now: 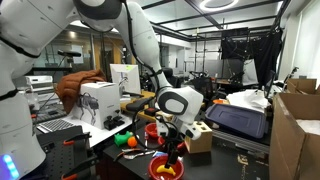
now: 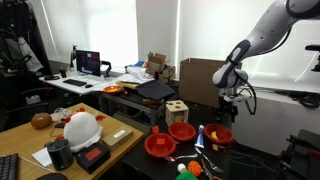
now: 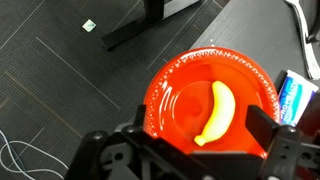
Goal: Remove the banana from the red bowl
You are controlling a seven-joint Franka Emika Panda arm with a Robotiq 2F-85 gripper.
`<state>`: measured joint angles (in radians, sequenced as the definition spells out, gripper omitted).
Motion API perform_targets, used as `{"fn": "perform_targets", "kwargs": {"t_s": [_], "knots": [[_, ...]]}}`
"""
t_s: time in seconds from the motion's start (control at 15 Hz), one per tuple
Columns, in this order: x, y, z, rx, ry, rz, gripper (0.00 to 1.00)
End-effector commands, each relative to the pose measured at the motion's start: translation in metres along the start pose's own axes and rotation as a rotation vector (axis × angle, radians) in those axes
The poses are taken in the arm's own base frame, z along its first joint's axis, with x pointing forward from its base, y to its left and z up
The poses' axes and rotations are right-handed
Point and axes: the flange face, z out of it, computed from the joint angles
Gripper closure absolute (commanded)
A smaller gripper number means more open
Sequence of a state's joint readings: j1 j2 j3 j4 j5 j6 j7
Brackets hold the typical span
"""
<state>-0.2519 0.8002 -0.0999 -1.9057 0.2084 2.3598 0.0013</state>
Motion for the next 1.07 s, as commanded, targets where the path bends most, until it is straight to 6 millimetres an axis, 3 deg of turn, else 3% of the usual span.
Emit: {"fn": "perform_targets", "kwargs": {"t_s": [0.0,0.53,1.0], "knots": [[0.014,-0.015,0.013,0.026,-0.027,-0.006,0.0],[0.023,-0.008,0.043,0.028,-0.056,0.009,0.0],[0.026,-0.019,0.042,0.046,-0.041,0.056,0.0]]}}
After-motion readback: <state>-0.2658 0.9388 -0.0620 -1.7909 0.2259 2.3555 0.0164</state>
